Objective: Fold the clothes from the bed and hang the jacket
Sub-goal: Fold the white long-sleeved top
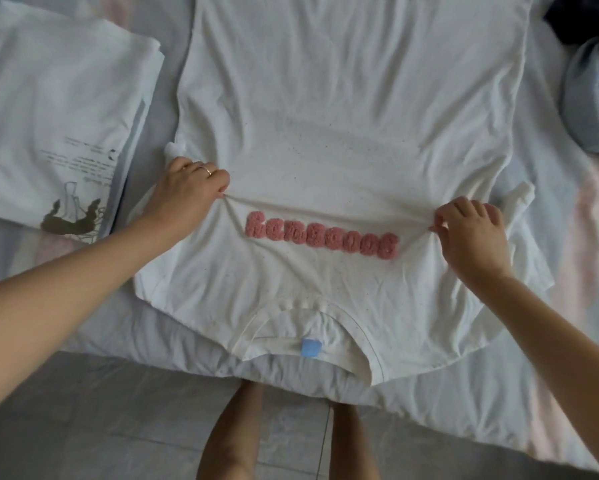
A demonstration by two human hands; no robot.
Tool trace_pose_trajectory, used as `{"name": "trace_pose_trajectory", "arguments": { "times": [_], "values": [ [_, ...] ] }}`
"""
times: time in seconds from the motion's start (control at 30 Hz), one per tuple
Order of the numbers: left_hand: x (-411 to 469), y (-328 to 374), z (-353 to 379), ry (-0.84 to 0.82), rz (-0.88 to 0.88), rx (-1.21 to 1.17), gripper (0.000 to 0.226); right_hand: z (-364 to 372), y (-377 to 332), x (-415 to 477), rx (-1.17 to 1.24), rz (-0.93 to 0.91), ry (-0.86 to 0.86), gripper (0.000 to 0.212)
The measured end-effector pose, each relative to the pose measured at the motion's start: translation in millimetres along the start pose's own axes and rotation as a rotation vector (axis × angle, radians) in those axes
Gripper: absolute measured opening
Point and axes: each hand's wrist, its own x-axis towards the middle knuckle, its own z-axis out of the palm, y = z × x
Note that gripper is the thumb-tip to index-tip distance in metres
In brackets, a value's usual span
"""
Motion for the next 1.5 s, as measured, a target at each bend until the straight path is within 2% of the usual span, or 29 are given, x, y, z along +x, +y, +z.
{"name": "trace_pose_trajectory", "arguments": {
  "times": [0.07,0.2,0.33,0.47,0.57,0.63,0.7,0.73,0.77,0.8,0.83,0.87,0.9,0.93,0.97,1.03,1.1,1.2,1.4,1.5],
  "values": [
    [-5.0,1.1,2.0,0.079,0.008,0.000,0.009,0.7,-4.4,-8.8,-0.005,-0.007,0.071,0.003],
    [-17.8,4.0,-3.3,0.170,-0.006,0.010,0.023,-0.6,-5.0,-21.8,-0.028,0.025,0.160,0.011],
    [-20.6,3.8,-4.3,0.084,0.017,0.027,0.023,4.5,-3.0,-22.5,-0.046,0.019,0.048,0.011],
    [-9.9,7.8,-5.3,-0.134,0.077,-0.059,0.023,10.4,-3.4,-20.4,-0.007,0.043,-0.074,0.024],
    [-4.5,8.4,-4.8,-0.333,0.077,-0.122,0.040,11.3,-4.8,-17.7,0.015,0.079,-0.238,0.040],
    [-0.5,12.1,-5.8,-0.479,0.054,-0.116,0.035,9.5,-6.0,-16.0,0.024,0.101,-0.333,0.042],
    [14.1,14.1,-8.4,-0.704,-0.046,-0.082,0.019,2.7,-3.7,-2.0,0.083,0.166,-0.466,0.041],
    [18.1,16.2,-11.2,-0.842,-0.117,-0.107,0.014,-0.6,-5.5,5.2,0.099,0.194,-0.600,0.038],
    [28.3,15.0,-12.2,-0.900,-0.200,-0.187,0.015,-4.7,-4.7,19.6,0.114,0.206,-0.743,0.032],
    [44.2,13.6,-12.6,-0.888,-0.284,-0.281,0.019,-9.2,-0.5,38.7,0.128,0.214,-0.835,0.024],
    [58.2,10.9,-11.6,-0.788,-0.333,-0.368,0.017,-13.6,1.3,58.0,0.158,0.230,-0.856,0.017],
    [76.5,6.5,-9.3,-0.636,-0.349,-0.404,0.011,-17.3,4.1,80.3,0.207,0.255,-0.787,0.016],
    [92.0,4.4,-7.0,-0.479,-0.354,-0.399,0.008,-19.0,5.6,98.7,0.269,0.297,-0.642,0.015],
    [122.4,-1.7,-1.4,-0.333,-0.344,-0.354,0.019,-19.0,13.8,129.7,0.309,0.343,-0.448,0.013],
    [143.5,-6.0,2.6,-0.253,-0.327,-0.322,0.030,-18.9,16.2,153.5,0.326,0.354,-0.296,0.016],
    [193.9,-18.4,16.4,-0.161,-0.320,-0.282,0.047,-15.8,22.6,208.6,0.283,0.261,-0.116,0.038],
    [235.1,-30.5,31.2,-0.135,-0.360,-0.259,0.055,-13.4,23.4,256.4,0.169,0.157,-0.054,0.052],
    [291.0,-50.9,55.4,-0.099,-0.409,-0.212,0.056,0.1,34.0,320.3,-0.016,0.036,-0.032,0.058],
    [335.2,-70.5,66.2,0.034,-0.448,-0.126,0.022,12.6,48.4,365.3,-0.113,-0.006,-0.043,0.027],
    [341.5,-87.1,59.2,-0.036,-0.372,-0.018,0.011,7.2,59.4,369.3,0.028,0.012,-0.126,0.030]
  ]
}}
